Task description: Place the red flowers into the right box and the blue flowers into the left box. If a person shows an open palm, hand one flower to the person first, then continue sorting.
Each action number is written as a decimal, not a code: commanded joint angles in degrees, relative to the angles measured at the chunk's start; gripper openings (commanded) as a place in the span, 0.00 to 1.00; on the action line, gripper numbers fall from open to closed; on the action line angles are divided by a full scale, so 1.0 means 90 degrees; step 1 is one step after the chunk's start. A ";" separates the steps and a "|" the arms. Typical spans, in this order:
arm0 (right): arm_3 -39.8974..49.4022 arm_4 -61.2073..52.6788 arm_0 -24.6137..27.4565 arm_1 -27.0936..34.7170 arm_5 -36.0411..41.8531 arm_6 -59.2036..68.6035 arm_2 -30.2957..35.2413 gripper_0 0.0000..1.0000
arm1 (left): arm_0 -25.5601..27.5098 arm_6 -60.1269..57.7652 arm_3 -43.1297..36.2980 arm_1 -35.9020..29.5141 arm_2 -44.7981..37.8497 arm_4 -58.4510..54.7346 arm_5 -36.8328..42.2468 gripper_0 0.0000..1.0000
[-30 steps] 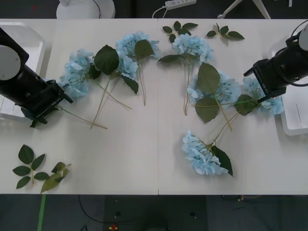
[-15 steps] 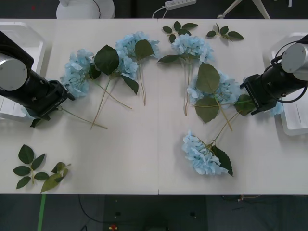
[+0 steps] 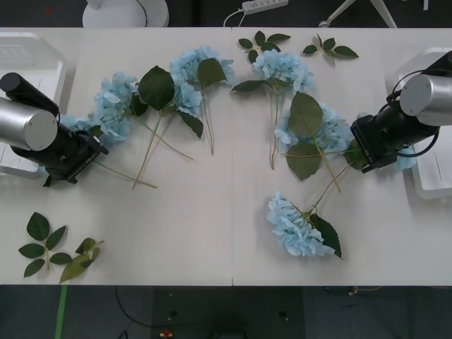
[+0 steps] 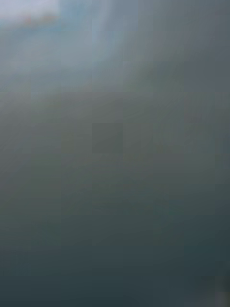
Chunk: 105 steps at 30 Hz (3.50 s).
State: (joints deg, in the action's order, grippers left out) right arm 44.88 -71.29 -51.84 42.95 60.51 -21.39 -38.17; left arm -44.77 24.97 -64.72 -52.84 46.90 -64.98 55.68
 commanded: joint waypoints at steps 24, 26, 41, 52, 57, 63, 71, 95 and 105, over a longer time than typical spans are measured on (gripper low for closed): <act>-0.0309 0.0451 0.0018 -0.0328 -0.0327 -0.0064 0.0022 0.38 | -0.0456 0.0195 0.0990 0.0852 0.0512 0.0511 -0.0279 0.00; -0.0319 0.0480 0.0018 -0.0338 -0.0327 -0.0074 0.0022 0.16 | -0.0436 0.0224 0.1000 0.0852 0.0512 0.0520 -0.0279 0.00; -0.0319 0.0675 0.0018 -0.0328 -0.0473 -0.0133 0.0022 0.00 | -0.0387 0.0419 0.0942 0.0764 0.0512 0.0921 0.0034 0.00; -0.0309 0.0822 -0.0197 -0.0182 -0.0893 -0.1431 0.0101 0.00 | -0.0593 0.1591 -0.0514 -0.0437 -0.0445 0.0638 0.1665 0.00; -0.0104 0.0841 -0.0294 -0.0026 -0.0864 -0.3668 0.0198 0.00 | -0.0827 0.2265 -0.1392 -0.1013 -0.1090 0.0384 0.2593 0.00; 0.0521 0.0763 -0.0294 0.0355 -0.0854 -0.5299 0.0247 0.00 | -0.0993 0.3232 -0.1939 -0.1560 -0.1578 -0.0144 0.2593 0.00; 0.1312 0.0558 -0.0294 0.0677 -0.0502 -0.6471 0.0774 0.00 | -0.1696 0.4179 -0.2408 -0.2019 -0.1802 -0.0261 0.3052 0.00; 0.3978 -0.1239 -0.0353 0.0560 -0.3042 -0.9283 0.1917 0.00 | -0.1305 0.7392 -0.0670 -0.2498 -0.1470 0.2278 0.1733 0.00; 0.4349 -0.2069 -0.0978 -0.0299 -0.3159 -1.0738 0.1917 0.00 | -0.0827 0.7470 0.0297 -0.2273 -0.0914 0.3225 -0.0210 0.22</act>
State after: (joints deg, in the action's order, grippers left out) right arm 81.49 -88.60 -55.12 43.82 32.82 -114.23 -21.96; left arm -55.00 89.02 -64.10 -72.59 39.87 -38.45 57.72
